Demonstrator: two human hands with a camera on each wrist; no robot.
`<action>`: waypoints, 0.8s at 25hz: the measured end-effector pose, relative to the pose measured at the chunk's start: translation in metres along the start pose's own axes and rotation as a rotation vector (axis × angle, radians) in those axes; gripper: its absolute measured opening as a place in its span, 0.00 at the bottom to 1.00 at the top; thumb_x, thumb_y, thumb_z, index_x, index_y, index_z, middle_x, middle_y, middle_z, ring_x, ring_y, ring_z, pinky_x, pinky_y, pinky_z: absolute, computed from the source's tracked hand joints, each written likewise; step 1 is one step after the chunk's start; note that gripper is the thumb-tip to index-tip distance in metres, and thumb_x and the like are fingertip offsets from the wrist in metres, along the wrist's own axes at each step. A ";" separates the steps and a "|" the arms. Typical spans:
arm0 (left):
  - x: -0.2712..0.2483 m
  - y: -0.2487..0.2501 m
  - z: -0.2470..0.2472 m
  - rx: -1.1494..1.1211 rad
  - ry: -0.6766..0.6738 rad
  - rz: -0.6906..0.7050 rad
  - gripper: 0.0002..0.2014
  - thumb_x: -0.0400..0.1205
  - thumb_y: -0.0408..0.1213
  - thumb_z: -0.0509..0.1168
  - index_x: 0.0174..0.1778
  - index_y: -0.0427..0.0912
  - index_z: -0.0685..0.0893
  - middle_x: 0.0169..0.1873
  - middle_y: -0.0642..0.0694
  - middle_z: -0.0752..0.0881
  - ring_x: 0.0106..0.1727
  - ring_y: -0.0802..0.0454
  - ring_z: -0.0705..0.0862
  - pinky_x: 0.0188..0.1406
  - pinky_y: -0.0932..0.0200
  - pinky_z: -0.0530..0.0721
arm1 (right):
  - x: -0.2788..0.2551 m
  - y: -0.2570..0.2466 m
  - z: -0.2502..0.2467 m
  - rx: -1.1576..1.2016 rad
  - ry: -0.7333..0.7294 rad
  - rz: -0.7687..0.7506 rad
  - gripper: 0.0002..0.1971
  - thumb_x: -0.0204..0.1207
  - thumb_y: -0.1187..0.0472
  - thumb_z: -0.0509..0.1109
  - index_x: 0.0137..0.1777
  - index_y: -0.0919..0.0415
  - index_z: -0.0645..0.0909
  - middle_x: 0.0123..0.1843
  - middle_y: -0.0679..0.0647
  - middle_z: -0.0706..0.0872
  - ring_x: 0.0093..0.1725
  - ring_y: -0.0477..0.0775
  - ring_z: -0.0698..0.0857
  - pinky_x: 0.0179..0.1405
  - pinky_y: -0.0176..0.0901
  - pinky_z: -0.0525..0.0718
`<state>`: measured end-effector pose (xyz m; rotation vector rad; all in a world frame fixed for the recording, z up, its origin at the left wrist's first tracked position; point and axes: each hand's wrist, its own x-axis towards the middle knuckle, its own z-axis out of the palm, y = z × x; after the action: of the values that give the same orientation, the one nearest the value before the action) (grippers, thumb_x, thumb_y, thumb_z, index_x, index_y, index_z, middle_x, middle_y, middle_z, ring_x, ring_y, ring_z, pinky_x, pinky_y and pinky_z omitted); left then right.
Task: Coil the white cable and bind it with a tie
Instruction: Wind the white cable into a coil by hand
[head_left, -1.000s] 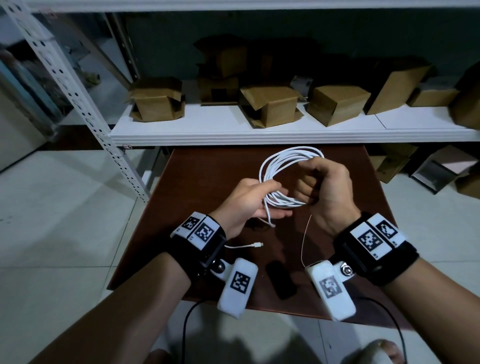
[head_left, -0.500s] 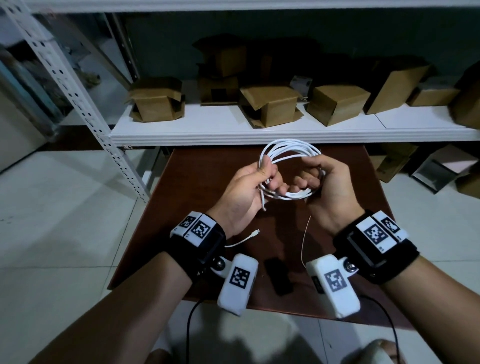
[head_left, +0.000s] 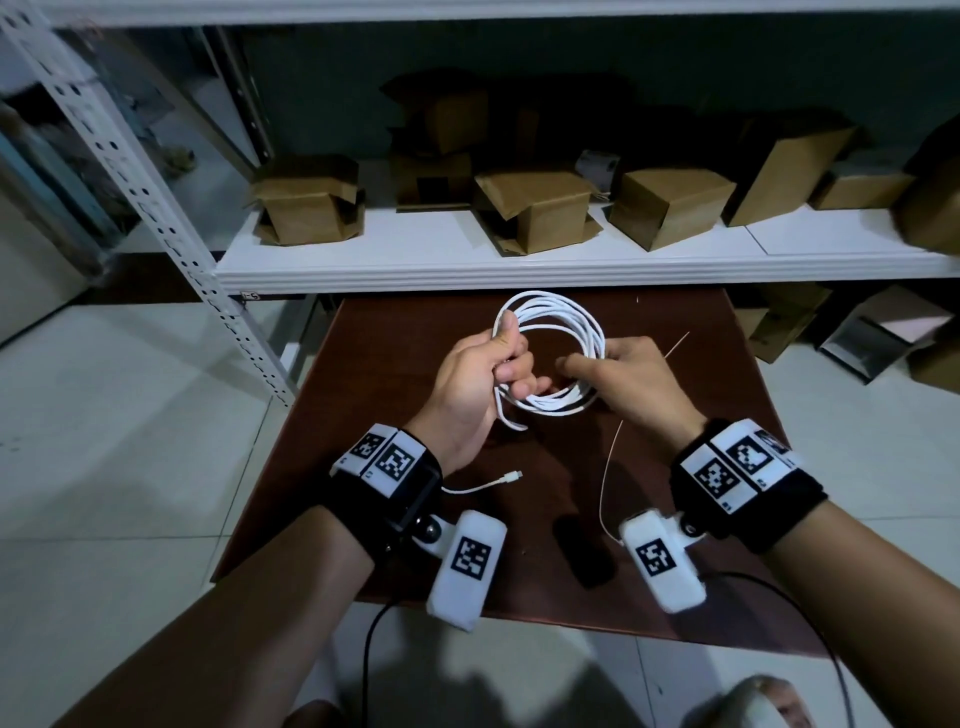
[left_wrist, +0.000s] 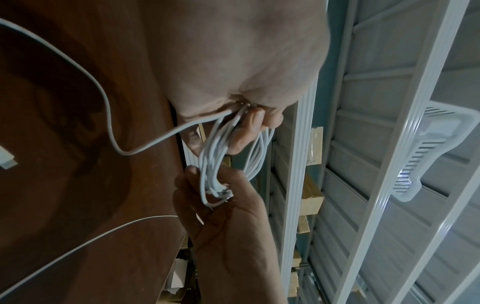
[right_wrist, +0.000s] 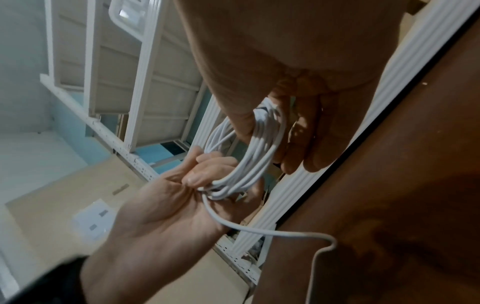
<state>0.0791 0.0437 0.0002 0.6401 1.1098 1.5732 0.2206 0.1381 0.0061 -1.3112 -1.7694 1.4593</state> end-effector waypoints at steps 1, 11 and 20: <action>0.000 0.001 -0.001 0.034 0.004 -0.006 0.19 0.94 0.45 0.57 0.36 0.44 0.72 0.22 0.53 0.65 0.24 0.53 0.69 0.60 0.44 0.84 | 0.002 0.002 -0.001 -0.102 0.002 -0.012 0.13 0.72 0.57 0.81 0.36 0.69 0.88 0.27 0.58 0.88 0.26 0.48 0.81 0.32 0.43 0.77; 0.001 0.014 -0.023 0.084 0.030 -0.095 0.21 0.86 0.40 0.72 0.29 0.47 0.71 0.24 0.50 0.63 0.27 0.52 0.73 0.70 0.31 0.85 | -0.001 -0.011 -0.013 -0.317 0.022 -0.034 0.10 0.62 0.53 0.76 0.34 0.60 0.91 0.26 0.57 0.87 0.27 0.51 0.81 0.33 0.53 0.82; 0.003 0.016 -0.023 0.033 0.062 -0.233 0.28 0.83 0.57 0.71 0.25 0.49 0.67 0.17 0.52 0.58 0.23 0.50 0.64 0.56 0.40 0.91 | -0.004 -0.013 -0.012 -0.316 -0.129 -0.087 0.10 0.59 0.53 0.75 0.37 0.55 0.94 0.34 0.58 0.93 0.36 0.57 0.91 0.44 0.55 0.89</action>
<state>0.0515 0.0388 0.0043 0.4672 1.2134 1.3847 0.2271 0.1409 0.0229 -1.2926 -2.1839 1.2788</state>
